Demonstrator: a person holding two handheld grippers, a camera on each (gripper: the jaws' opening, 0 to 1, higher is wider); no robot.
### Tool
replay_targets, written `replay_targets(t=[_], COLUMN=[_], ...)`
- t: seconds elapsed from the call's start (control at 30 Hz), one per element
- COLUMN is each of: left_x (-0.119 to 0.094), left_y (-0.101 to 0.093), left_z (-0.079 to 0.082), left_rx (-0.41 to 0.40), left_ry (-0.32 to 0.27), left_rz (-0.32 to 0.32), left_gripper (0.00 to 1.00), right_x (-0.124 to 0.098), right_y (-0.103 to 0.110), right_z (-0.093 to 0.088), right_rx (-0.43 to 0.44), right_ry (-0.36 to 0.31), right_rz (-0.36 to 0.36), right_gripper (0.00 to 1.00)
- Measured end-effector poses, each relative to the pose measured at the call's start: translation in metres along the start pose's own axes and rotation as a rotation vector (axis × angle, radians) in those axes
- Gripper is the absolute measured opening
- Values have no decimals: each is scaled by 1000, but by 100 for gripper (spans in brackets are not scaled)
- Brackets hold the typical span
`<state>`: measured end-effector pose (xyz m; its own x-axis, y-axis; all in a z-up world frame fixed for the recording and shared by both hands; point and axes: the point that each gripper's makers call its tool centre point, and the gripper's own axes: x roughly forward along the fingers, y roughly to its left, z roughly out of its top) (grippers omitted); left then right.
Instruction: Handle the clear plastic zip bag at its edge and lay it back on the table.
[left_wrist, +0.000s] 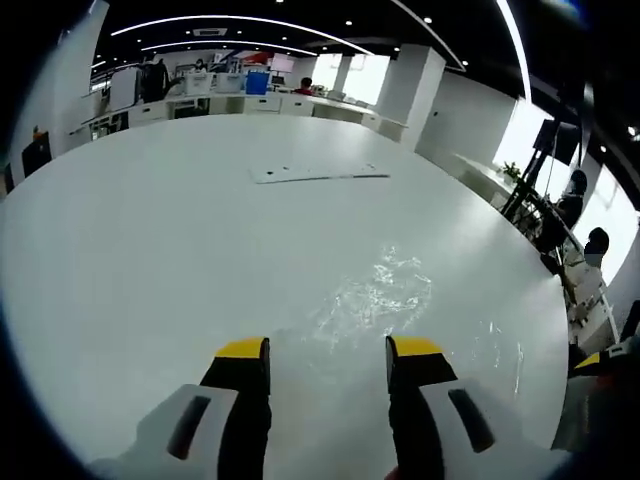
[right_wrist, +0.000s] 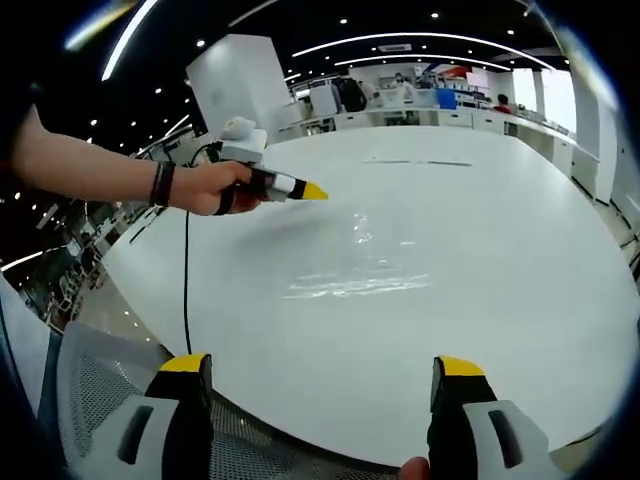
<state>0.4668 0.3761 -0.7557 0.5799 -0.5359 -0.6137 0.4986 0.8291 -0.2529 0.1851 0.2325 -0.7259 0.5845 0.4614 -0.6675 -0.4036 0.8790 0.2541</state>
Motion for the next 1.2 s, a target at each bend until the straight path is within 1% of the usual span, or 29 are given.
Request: replay_targets(t=[0.07,0.1,0.23,0.33,0.43,0.57,0.7,0.77,0.8,0.83,0.87,0.93,1.03,1.1,1.17,1.2], left_x=[1,1,5,9,16,17,23,22,23,23,22,21,18,20,21,22], left_y=[-1,-3,2,5,8,10,15,12,12,12,8,3,6,7,7,8], left_z=[2,3,7,6,7,6,7,7,7,6,5,6,6,6,6,5], left_rx=[43,45,34,34,34,46,61,69,81,134,168,165,161,155,182,182], left_ry=[0,-2,-11,-9,-1,-3,-14,-14,-11,1,10,6,6,6,7,9], left_rz=[8,4,4,12,20,32,35,33,35,43,42,39,47,43,51,49], left_gripper=[39,38,35,32,32,33,29,27,23,19,16,15,13,11,8,7], right_x=[0,0,1,1,2,2,3,4,4,4,5,5,4,3,2,2], right_y=[0,1,1,1,1,1,0,-1,-1,-1,-1,-1,0,1,1,2], right_z=[-1,-1,-3,-3,-4,-5,-7,-7,-7,-8,-8,-8,-8,-7,-6,-6], right_rx=[-1,-2,-3,-4,-5,-6,-8,-8,-8,-8,-8,-10,-12,-14,-15,-15], right_ry=[2,3,10,13,16,20,25,27,28,28,29,31,32,32,33,33], right_rz=[1,1,1,2,2,2,2,2,3,3,3,4,5,5,5,5], right_gripper=[91,90,90,90,90,90,90,90,90,90,90,90,90,90,90,90])
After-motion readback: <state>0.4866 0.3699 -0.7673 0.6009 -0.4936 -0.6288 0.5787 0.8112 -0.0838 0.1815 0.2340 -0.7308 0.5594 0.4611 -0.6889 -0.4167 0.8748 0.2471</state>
